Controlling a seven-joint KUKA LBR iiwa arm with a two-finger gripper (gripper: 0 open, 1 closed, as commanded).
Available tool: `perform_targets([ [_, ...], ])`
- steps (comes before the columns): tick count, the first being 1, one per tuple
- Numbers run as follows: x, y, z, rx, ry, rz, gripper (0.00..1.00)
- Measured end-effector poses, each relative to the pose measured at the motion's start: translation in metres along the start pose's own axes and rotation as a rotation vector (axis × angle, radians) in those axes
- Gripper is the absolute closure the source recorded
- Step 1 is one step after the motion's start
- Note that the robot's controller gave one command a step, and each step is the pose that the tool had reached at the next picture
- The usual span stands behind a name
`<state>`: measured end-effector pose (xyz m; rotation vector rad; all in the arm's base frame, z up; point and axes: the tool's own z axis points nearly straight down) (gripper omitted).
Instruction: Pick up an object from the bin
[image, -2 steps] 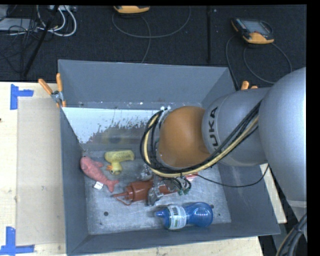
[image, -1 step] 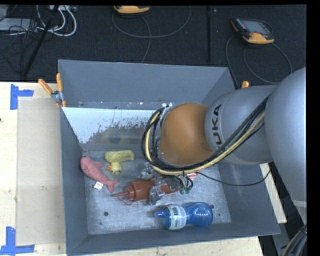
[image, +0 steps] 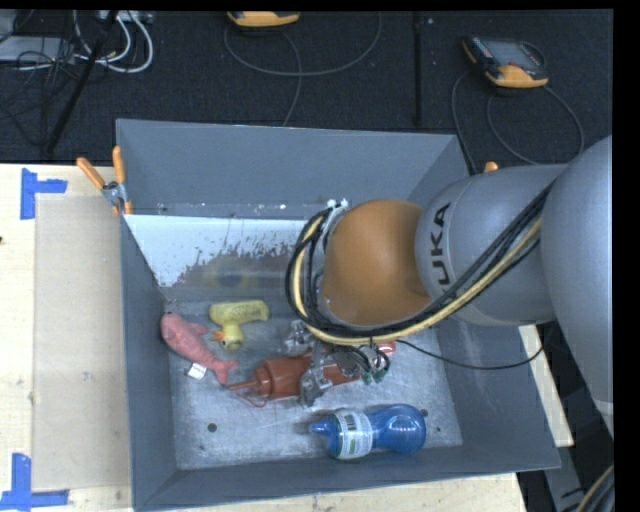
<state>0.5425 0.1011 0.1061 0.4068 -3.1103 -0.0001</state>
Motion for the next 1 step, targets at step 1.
perform_targets([
  [1,0.0003,0.0004,-0.0162,0.0,-0.001,0.0,1.0],
])
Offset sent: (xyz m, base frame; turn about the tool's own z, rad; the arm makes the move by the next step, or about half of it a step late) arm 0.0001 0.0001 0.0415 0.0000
